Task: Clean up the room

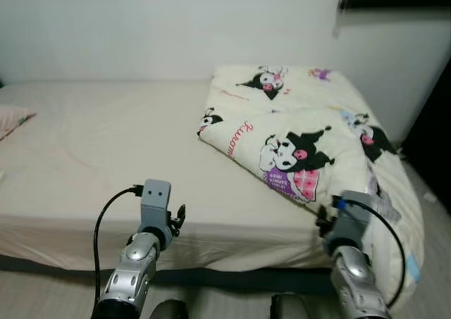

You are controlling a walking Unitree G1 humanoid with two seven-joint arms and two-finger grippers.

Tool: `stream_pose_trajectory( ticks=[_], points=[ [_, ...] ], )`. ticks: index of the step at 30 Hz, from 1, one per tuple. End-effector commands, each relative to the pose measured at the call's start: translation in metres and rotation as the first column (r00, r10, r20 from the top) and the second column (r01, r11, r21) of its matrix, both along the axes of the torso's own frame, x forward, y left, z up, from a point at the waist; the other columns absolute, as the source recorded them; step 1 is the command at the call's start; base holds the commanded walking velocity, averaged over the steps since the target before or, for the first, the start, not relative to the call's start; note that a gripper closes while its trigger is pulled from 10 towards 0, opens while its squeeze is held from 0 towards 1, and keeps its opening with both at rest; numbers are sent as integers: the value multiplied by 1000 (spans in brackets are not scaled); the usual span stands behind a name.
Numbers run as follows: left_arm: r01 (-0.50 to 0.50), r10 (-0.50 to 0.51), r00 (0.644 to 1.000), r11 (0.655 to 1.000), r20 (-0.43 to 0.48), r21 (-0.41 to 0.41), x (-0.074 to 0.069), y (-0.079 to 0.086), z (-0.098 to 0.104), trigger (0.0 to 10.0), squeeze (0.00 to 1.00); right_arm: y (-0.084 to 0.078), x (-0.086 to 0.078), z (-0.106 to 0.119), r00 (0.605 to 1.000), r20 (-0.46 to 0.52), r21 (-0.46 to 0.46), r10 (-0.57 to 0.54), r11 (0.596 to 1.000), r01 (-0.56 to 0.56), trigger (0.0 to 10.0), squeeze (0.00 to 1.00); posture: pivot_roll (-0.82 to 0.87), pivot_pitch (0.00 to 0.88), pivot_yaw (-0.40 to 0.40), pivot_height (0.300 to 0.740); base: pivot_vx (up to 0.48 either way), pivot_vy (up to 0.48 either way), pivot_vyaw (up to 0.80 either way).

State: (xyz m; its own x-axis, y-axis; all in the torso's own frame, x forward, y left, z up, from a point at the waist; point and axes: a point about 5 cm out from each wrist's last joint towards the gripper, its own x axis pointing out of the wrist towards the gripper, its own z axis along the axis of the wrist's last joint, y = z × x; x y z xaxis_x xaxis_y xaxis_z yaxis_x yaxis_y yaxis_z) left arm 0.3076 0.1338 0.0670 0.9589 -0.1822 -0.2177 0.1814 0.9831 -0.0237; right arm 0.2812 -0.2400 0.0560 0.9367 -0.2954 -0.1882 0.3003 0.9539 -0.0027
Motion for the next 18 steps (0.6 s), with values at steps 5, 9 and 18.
stream_pose_trajectory(
  ticks=[5, 9, 18],
  points=[
    [-102, 102, 995, 995, -19, -18, -1, 21, -3, 10000, 0, 9, 17, 17, 997, 58, -7, 55, 998, -55, 10000, 0, -40, 49, 16, 601, 0, 0, 0],
    [-173, 172, 985, 984, -19, -48, -6, 29, -5, 10000, 0, 7, 30, 29, 993, 75, -34, 93, 995, -91, 10000, 0, -18, 68, -45, 591, 0, 0, 0],
    [-281, 284, 958, 957, 37, -76, -13, 45, 8, 10000, 0, -12, 53, 65, 985, 149, -163, 88, 985, -63, 10000, 0, 28, 84, -105, 582, 0, 0, 0]
  ],
)
